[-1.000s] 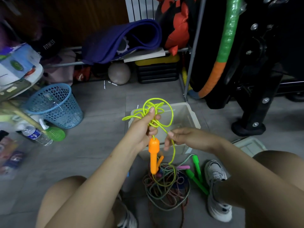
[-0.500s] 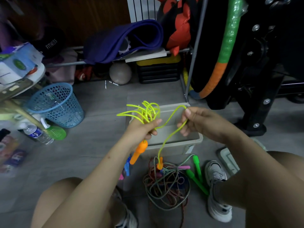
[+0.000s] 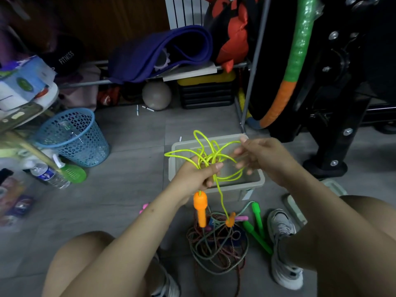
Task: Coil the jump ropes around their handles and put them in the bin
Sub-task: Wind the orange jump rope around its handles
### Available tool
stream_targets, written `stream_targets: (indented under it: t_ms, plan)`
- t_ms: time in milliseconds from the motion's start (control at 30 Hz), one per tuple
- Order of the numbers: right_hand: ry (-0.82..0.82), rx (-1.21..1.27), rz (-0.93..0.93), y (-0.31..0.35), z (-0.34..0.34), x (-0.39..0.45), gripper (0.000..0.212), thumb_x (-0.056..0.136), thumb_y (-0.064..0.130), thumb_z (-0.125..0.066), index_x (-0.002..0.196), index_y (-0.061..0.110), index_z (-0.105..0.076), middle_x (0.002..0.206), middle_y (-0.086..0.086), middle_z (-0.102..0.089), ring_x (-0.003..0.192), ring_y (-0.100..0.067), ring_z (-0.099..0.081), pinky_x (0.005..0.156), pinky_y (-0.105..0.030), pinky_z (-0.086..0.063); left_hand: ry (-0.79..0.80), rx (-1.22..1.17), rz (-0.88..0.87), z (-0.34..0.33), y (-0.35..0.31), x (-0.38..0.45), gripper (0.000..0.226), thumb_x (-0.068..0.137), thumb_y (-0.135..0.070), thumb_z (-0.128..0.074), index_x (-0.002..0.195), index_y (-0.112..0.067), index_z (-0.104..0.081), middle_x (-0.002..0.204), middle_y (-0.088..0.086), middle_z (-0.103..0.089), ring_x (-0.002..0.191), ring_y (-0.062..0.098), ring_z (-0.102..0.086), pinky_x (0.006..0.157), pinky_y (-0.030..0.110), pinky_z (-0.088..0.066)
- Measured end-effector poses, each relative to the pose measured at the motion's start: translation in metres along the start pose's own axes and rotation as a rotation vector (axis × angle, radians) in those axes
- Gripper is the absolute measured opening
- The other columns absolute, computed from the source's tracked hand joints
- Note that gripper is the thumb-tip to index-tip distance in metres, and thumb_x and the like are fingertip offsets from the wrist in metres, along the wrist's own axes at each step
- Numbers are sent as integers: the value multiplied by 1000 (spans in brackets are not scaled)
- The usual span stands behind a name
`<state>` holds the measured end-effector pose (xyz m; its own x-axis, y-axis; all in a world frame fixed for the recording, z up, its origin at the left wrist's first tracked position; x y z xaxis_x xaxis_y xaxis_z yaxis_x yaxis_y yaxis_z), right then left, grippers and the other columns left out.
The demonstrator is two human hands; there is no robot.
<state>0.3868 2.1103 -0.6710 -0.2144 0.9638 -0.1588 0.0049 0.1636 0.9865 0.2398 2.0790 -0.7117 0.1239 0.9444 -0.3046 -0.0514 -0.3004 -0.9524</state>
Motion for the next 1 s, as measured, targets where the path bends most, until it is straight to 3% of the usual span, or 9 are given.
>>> stream_targets:
  t_ms: [133,200,300,467,600,700,767,867,1000]
  plan:
    - [28,-127,-107,-10,6,-7,43,95,38,-47,77,3,-65,69,-8,-69,53,-15,-64,46,-22,-47,-51,-155,-5,6,-1,1,9,91,-8,-60,86,-8,-52,69,4,-57,38,4,-38,33,12,-23]
    - [294,-454,-246,-35,-13,-18,44,95,42,-44,102,5,-67,93,-5,-70,78,-14,-66,67,-25,-51,-51,-200,-29,8,-6,1,12,89,-6,-60,79,-7,-54,65,1,-59,36,3,-35,33,12,-19]
    - [539,-640,-241,-60,-37,-31,40,98,38,-41,130,18,-54,126,12,-54,115,-2,-50,87,-3,-37,-21,-295,-64,6,-13,1,10,87,-9,-60,79,-4,-56,61,-2,-56,35,1,-32,32,11,-16]
    - [636,-547,-202,-69,-49,-33,16,98,18,-47,97,6,-57,95,0,-65,86,0,-56,79,-11,-38,-117,-437,-69,23,-15,3,7,94,-8,-52,90,-3,-56,67,-2,-53,36,-1,-32,31,9,-18]
    - [664,-872,-206,-72,-27,-28,22,96,25,-51,93,8,-64,76,9,-62,66,4,-52,61,-9,-37,-307,-492,-49,54,-11,8,18,96,-12,-52,77,-11,-53,62,-4,-54,36,0,-36,29,10,-20]
    - [656,-1032,-322,-77,-1,-26,18,95,26,-53,81,18,-61,74,2,-57,71,-14,-61,56,-18,-46,-419,-468,-22,72,-6,7,20,96,-13,-52,77,-11,-51,70,0,-53,38,1,-51,29,11,-20]
    - [613,-955,-333,-70,4,-26,22,97,19,-49,77,20,-59,76,-1,-63,75,-22,-68,56,-21,-51,-445,-435,-21,76,-6,5,20,97,-12,-51,78,-12,-47,73,2,-50,49,5,-65,30,12,-17]
    - [428,-492,-194,-39,0,-20,21,98,11,-46,80,9,-57,70,-6,-65,61,-17,-66,56,-23,-54,-422,-319,-46,71,-11,2,13,96,-11,-53,88,-9,-44,77,2,-53,60,11,-71,30,14,-17]
    - [292,-101,15,-5,-1,-14,16,96,11,-44,91,3,-57,78,-14,-64,64,-21,-66,60,-26,-55,-253,-159,-44,39,-12,-1,14,94,-8,-57,101,-14,-46,81,-8,-59,64,14,-72,33,14,-18]
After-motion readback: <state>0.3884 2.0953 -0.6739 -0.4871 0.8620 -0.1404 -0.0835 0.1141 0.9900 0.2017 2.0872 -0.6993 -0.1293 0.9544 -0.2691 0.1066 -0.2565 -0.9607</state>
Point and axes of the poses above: each hand's wrist, its own x-axis towards the middle knuckle, its own z-axis out of the back of the hand, y = z × x, the point moved 9 cm from there along x, towards the middle knuckle
